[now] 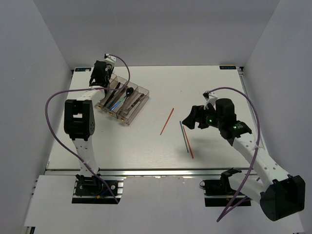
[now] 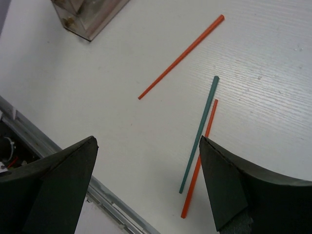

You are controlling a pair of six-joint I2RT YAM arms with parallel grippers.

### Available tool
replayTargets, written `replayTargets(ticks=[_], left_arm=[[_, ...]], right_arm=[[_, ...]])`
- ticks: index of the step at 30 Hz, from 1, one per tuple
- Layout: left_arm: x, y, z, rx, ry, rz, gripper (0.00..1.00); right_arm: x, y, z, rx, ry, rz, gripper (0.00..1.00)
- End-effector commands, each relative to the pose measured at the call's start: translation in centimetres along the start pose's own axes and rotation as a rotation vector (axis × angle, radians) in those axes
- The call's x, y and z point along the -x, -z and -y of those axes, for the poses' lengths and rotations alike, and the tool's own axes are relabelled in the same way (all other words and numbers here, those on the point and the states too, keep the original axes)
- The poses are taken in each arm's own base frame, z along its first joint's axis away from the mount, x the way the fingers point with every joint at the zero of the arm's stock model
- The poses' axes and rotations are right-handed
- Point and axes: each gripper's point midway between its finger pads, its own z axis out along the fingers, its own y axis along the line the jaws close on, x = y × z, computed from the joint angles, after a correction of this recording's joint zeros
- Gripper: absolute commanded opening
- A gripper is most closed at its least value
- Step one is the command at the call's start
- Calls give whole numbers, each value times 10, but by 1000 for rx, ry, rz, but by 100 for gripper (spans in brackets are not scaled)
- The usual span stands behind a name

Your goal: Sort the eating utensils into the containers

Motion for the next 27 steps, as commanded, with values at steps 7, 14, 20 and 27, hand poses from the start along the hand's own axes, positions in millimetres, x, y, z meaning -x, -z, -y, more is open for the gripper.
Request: replayTargets(ticks=[7,14,20,27], left_arm=[[96,63,-69,67,305,206,69],[132,164,-126,111,717,236,91],[97,240,-75,-170,837,209,98],[30,283,-30,-286,811,171,98]], right_arm=[[-29,-34,57,-324,29,-185,89],[-60,-48,47,-443,69,-277,68],[-81,-46,54,-476,73,-351,39],[-101,-47,61,-490,82,-434,30]])
